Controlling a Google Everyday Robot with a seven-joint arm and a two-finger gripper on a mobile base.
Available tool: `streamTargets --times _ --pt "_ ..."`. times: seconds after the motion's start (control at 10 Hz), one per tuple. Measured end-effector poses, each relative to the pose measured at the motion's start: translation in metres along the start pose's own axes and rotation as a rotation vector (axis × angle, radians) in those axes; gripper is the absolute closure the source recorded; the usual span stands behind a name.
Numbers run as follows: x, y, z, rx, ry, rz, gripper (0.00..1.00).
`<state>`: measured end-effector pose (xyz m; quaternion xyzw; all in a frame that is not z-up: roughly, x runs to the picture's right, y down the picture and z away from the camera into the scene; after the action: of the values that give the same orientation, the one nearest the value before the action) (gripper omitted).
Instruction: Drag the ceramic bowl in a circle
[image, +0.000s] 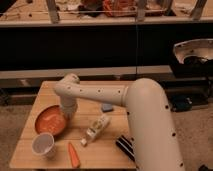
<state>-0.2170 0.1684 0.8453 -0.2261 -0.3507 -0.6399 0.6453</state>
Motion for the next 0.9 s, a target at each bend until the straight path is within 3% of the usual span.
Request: streamTargets --times 0.6,0.9 --pt "0.055 -0.029 -0.022 -0.026 0.013 -0.007 1.00" --pt "0.089 -0.029 -0.034 -0.023 0.025 0.017 1.00"
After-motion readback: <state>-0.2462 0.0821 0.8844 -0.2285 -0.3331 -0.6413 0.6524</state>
